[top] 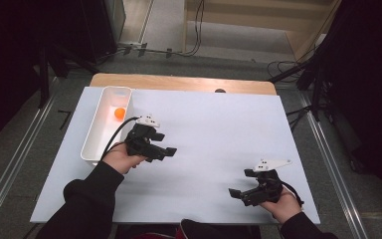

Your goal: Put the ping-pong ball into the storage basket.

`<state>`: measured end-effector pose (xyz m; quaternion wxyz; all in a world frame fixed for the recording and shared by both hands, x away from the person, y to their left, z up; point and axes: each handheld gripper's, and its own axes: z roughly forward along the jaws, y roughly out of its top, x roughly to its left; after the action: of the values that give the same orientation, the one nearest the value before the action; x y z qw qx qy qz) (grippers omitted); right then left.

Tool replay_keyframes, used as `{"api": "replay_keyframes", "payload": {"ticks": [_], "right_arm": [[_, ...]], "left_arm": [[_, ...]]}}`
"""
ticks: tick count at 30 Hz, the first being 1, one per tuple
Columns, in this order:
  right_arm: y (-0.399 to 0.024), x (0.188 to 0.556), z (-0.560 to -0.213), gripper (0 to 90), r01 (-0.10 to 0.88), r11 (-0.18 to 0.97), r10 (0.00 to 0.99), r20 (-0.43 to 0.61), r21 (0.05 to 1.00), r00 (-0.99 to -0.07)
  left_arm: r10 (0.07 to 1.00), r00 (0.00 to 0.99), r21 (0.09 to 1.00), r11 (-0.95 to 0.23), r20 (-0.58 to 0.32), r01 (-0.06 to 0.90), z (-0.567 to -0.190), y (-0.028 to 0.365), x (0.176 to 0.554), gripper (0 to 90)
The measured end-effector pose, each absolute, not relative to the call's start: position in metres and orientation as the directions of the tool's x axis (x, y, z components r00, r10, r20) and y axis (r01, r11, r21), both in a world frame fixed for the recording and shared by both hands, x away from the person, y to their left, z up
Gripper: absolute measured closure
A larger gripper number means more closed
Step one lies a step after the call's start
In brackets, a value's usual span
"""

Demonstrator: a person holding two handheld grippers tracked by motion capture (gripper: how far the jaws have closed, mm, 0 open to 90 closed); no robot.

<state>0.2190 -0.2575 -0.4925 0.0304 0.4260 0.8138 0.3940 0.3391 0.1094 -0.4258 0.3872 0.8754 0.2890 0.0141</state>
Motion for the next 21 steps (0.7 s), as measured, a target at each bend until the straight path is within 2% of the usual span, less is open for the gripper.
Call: {"api": "replay_keyframes", "payload": {"ticks": [21], "right_arm": [[-0.257, 0.219, -0.493, 0.0, 0.666, 0.340, 0.715, 0.277, 0.664, -0.641]], "left_arm": [[0.497, 0.847, 0.665, -0.570, -0.188, 0.482, -0.437, 0.115, 0.325, 22.7]]}}
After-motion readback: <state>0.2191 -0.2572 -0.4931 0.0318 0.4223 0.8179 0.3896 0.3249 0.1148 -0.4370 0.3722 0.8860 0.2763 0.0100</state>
